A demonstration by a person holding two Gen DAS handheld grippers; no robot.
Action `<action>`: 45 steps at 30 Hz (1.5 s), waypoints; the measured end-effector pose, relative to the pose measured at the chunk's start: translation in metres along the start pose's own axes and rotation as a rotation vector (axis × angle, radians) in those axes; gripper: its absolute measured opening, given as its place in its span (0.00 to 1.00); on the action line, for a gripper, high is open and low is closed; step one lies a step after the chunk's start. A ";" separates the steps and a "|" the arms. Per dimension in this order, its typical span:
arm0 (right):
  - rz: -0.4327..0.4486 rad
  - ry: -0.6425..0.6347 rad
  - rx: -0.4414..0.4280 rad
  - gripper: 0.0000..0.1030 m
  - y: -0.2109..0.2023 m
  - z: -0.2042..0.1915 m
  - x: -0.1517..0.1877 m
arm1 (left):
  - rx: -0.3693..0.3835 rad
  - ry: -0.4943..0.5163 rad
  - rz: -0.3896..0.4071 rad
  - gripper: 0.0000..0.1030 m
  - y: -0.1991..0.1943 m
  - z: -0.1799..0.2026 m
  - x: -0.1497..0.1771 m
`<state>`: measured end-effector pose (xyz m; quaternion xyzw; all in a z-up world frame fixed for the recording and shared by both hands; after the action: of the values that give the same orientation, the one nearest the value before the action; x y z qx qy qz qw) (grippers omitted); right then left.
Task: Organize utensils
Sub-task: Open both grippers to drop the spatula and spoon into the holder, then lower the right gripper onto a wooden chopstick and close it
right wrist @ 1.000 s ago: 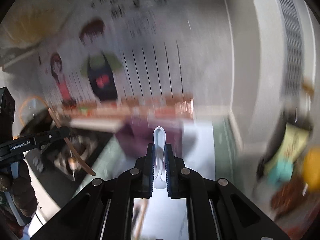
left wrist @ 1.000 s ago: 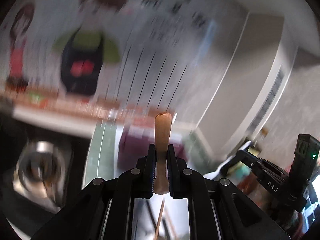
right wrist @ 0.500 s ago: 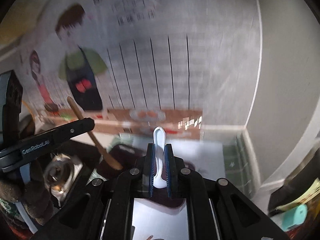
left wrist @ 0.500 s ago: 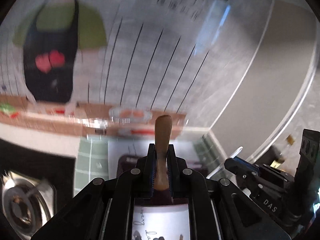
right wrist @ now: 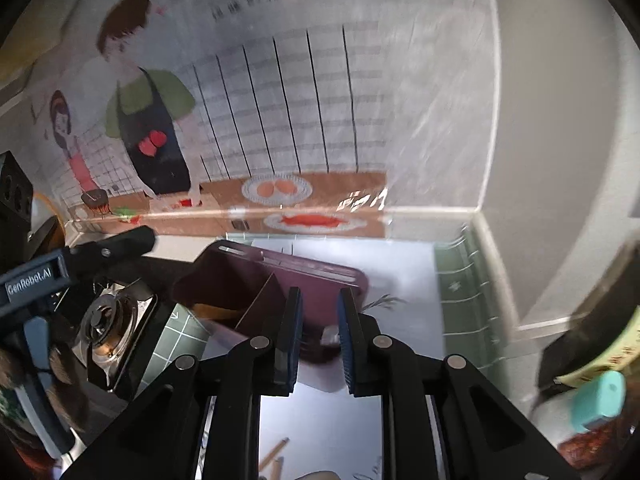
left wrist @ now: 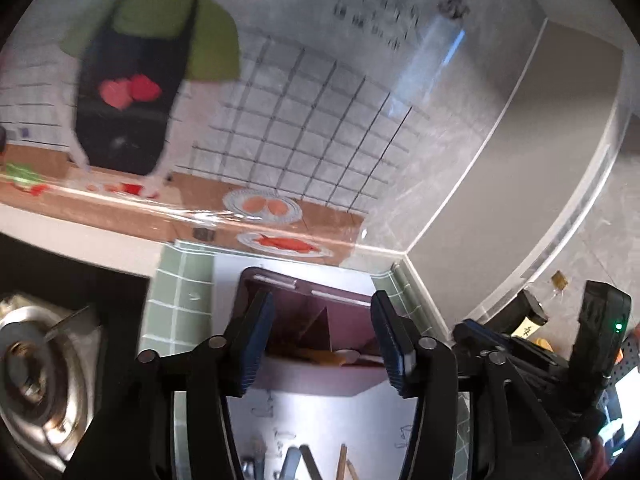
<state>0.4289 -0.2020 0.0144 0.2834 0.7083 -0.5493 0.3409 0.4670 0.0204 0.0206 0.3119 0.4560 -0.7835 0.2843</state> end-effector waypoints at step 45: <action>-0.403 -0.127 -0.042 0.14 0.038 -0.049 0.180 | -0.309 -0.136 -0.185 0.56 -0.107 -0.073 0.190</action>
<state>0.3412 -0.1410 -0.1425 0.0934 0.7391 -0.6083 0.2740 0.2838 0.0997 -0.0921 0.1677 0.5773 -0.7462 0.2858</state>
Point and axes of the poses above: each gripper's, at about its wrist camera, not at the fingertips, and y roughly the way its jaws point, z to its right, x to its underside, the point moved 2 cm from there along y, roughly the way its jaws point, and after that the axes turned 3 degrees about -x, right-handed, at the moved point
